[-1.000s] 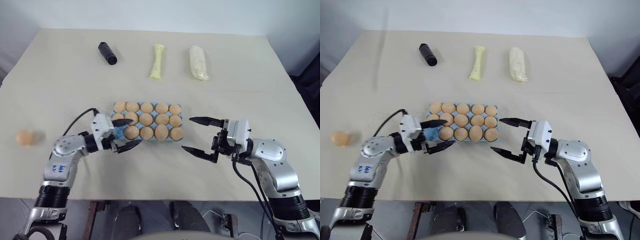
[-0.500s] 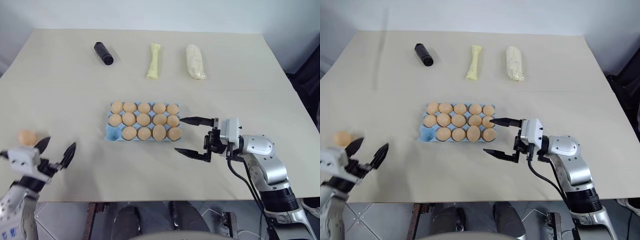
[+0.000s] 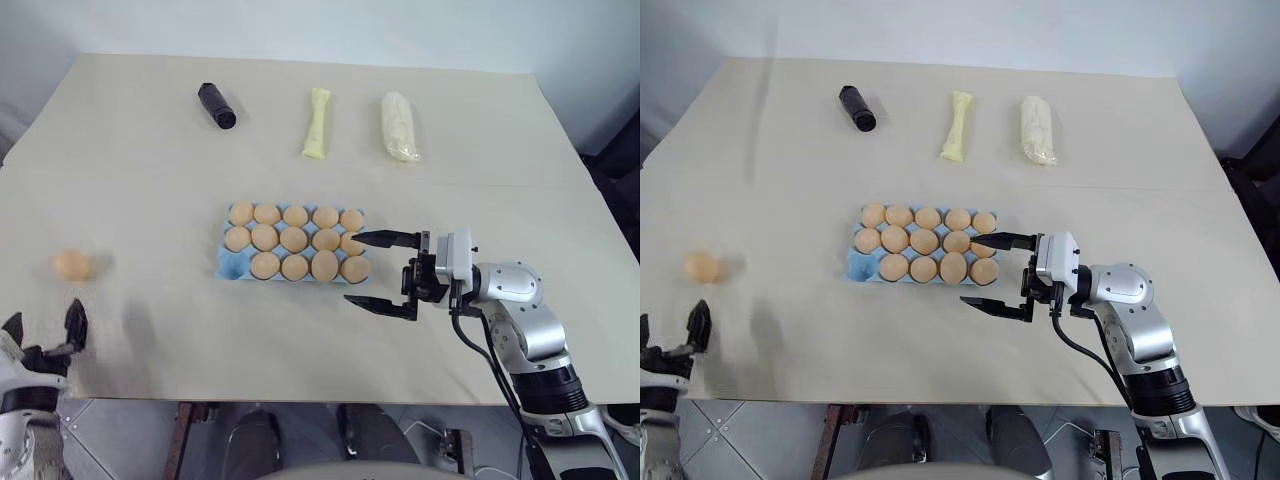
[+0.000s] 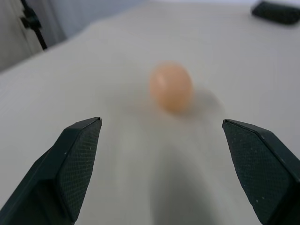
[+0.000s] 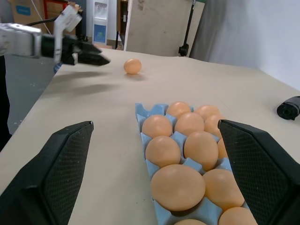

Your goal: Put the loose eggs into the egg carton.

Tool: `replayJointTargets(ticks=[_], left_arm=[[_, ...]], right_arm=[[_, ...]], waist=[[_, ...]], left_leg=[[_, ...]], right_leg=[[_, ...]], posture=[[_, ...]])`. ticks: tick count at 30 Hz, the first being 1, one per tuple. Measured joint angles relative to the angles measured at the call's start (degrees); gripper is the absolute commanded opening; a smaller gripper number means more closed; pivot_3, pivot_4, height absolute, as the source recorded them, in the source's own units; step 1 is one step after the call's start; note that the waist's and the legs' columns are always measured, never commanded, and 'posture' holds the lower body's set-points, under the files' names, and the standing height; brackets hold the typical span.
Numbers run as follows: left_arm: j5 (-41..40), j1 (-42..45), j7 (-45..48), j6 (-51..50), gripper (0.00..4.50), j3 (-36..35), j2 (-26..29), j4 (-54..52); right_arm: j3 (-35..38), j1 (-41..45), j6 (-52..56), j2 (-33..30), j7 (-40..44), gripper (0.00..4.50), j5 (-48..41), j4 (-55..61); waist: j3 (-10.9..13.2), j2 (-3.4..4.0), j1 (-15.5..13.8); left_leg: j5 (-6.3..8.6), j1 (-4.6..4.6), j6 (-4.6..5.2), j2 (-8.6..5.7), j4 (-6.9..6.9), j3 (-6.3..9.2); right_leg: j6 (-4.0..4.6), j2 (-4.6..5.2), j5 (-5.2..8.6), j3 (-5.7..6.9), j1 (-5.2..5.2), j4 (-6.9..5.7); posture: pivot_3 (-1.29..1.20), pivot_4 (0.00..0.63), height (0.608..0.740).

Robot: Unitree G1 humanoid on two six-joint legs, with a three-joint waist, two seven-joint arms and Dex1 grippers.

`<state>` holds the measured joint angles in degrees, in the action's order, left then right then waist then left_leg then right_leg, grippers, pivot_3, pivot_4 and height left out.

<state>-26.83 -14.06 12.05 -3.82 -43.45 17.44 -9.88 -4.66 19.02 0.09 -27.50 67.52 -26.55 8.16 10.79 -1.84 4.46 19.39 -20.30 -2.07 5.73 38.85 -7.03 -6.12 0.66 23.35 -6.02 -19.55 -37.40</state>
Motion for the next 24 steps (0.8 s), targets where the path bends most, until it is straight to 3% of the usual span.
replayJointTargets(ticks=[7,15,19,24], left_arm=[[1.3,12.9,-2.1,-3.7,4.37,1.2,10.1,11.6],[2.7,19.9,-0.7,-7.2,4.37,5.8,14.0,24.5],[3.1,22.6,-0.6,-7.3,3.63,6.4,15.3,27.9],[3.3,23.0,1.2,-7.4,2.13,7.4,15.8,29.3]], right_arm=[[0.0,-0.1,0.0,0.0,-0.2,4.5,0.2,0.0],[0.0,-0.1,-0.1,0.0,-1.2,4.5,0.8,0.0],[0.0,-0.4,-0.1,0.0,-1.9,4.5,0.9,0.1],[0.0,-0.9,-0.1,0.1,-2.6,4.5,1.2,0.1]], waist=[[0.0,0.01,0.1],[0.0,0.0,0.3],[0.0,0.01,0.2],[0.0,0.01,0.2]], left_leg=[[-0.03,0.02,-0.05,0.0,0.06,-0.08],[-0.1,0.0,-0.15,0.09,0.06,-0.24],[-0.1,0.0,-0.15,0.08,0.12,-0.27],[-0.11,0.0,-0.15,0.09,0.11,-0.27]], right_leg=[[0.0,-0.01,0.0,0.12,-0.05,-0.1],[0.04,-0.04,0.02,0.3,-0.36,-0.38],[0.03,0.0,0.02,0.3,-0.35,-0.44],[0.04,0.0,0.02,0.31,-0.39,-0.48]], posture=[[0.0,0.15,0.74],[0.0,0.15,0.74],[0.0,0.15,0.74],[0.0,0.15,0.74]])
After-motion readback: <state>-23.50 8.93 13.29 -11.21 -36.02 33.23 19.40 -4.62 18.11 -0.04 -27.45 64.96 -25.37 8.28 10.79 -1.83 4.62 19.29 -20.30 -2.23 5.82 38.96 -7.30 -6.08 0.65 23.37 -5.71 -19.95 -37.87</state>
